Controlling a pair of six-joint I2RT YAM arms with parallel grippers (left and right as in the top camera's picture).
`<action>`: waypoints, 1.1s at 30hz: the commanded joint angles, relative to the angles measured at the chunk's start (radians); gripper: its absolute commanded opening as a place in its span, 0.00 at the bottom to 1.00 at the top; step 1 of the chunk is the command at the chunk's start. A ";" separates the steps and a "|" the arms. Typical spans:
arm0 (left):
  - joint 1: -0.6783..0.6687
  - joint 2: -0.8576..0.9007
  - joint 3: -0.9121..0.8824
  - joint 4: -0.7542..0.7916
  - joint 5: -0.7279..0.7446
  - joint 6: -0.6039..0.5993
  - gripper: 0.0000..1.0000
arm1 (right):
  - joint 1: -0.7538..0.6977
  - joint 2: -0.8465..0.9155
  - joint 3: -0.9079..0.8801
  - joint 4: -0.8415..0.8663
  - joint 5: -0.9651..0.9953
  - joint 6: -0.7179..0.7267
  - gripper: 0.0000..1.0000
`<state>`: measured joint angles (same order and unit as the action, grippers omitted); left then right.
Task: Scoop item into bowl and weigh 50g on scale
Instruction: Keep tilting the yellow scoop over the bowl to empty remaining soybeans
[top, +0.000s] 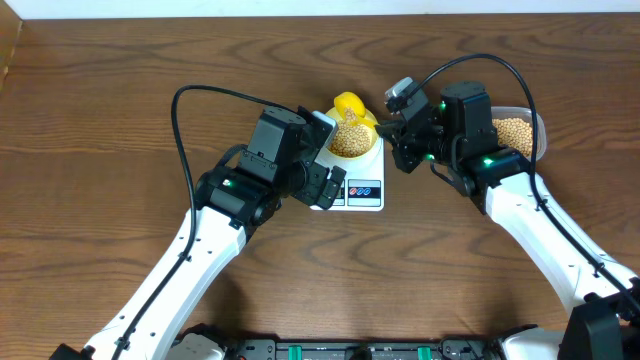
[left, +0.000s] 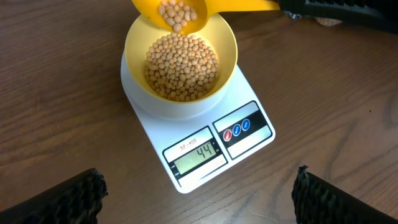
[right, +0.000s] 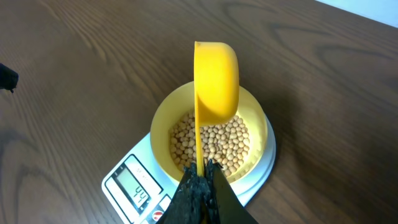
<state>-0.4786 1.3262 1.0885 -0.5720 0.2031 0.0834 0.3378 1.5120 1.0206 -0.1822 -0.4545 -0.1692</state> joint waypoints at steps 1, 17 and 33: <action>0.004 -0.002 0.003 0.001 -0.013 0.010 0.98 | 0.011 0.005 0.010 -0.010 0.001 -0.033 0.01; 0.004 -0.002 0.003 0.002 -0.013 0.010 0.98 | 0.010 0.005 0.010 -0.027 0.043 -0.048 0.01; 0.004 -0.002 0.003 0.001 -0.013 0.010 0.98 | 0.010 0.005 0.010 -0.027 0.052 -0.045 0.01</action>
<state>-0.4786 1.3262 1.0885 -0.5720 0.2031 0.0834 0.3416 1.5120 1.0206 -0.2096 -0.4065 -0.2016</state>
